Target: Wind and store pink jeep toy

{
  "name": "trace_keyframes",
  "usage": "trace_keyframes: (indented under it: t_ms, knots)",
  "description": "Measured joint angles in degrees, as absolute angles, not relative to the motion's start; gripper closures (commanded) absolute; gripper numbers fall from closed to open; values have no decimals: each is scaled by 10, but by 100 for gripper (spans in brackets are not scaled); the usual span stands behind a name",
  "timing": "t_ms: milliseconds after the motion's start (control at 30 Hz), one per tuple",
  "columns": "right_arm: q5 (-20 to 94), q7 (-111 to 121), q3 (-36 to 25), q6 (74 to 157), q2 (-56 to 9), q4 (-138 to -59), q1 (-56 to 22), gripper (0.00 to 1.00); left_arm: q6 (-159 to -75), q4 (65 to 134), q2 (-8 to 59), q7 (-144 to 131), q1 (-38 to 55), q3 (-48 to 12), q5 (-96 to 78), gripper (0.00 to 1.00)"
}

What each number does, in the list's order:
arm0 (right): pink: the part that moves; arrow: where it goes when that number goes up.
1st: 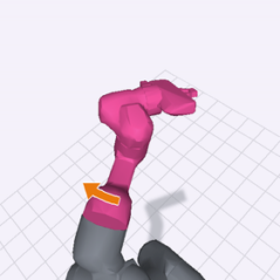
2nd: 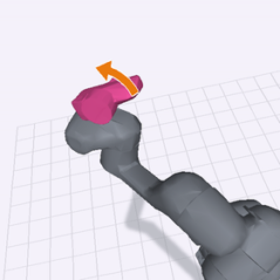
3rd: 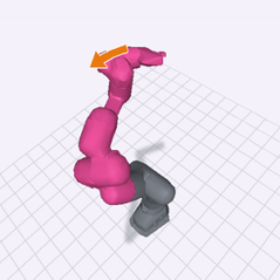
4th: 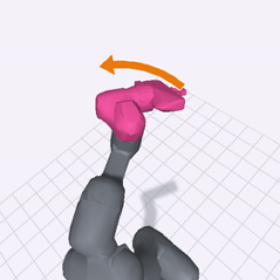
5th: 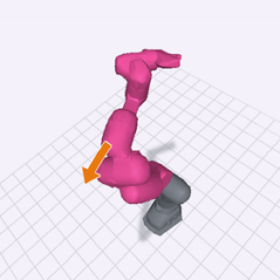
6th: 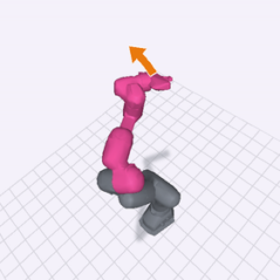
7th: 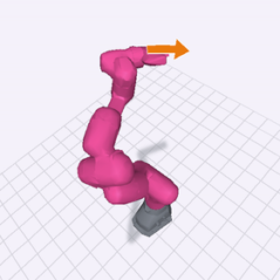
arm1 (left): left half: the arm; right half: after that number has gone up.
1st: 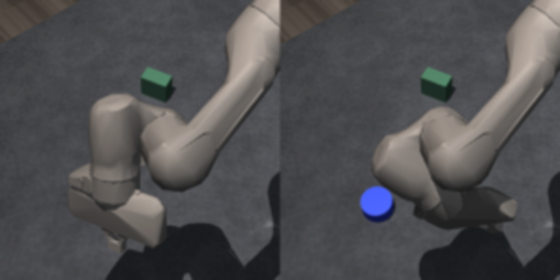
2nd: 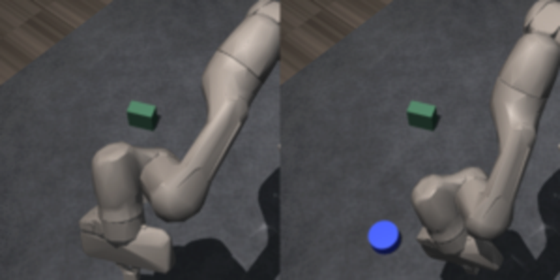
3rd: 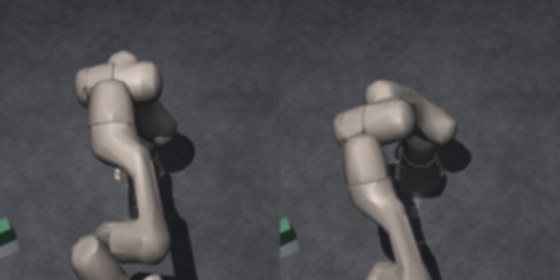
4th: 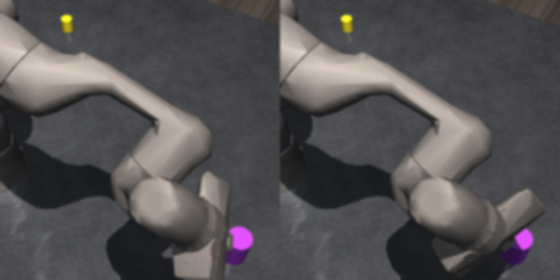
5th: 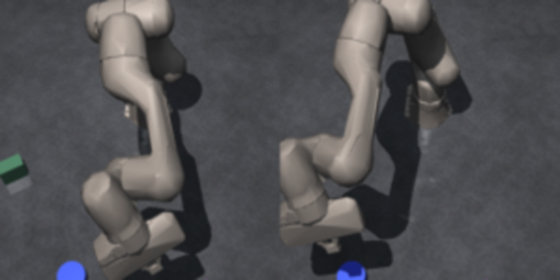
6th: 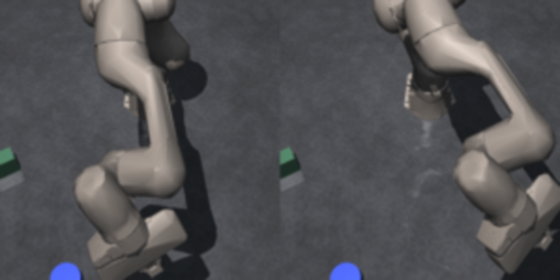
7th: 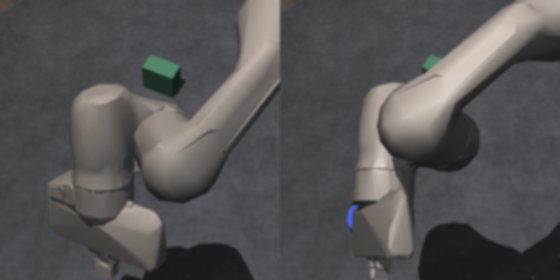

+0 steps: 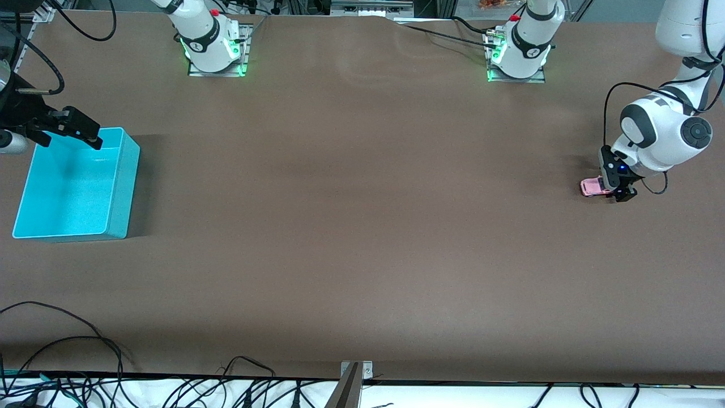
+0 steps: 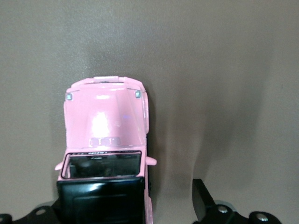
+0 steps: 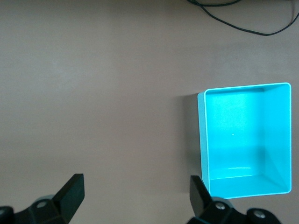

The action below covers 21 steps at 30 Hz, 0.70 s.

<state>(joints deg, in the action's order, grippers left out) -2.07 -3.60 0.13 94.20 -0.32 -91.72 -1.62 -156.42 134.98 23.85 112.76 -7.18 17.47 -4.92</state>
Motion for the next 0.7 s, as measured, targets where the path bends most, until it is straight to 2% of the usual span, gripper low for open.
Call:
trace_keyframes:
  t_ms: [400,700]
  knots:
    - [-21,-36,1,942,-3,-917,-16,0,-1555,1346,237,1128,-72,175,-49,0]
    - [-21,-36,1,942,-3,-917,-16,0,-1436,1286,219,1128,-70,175,-49,0]
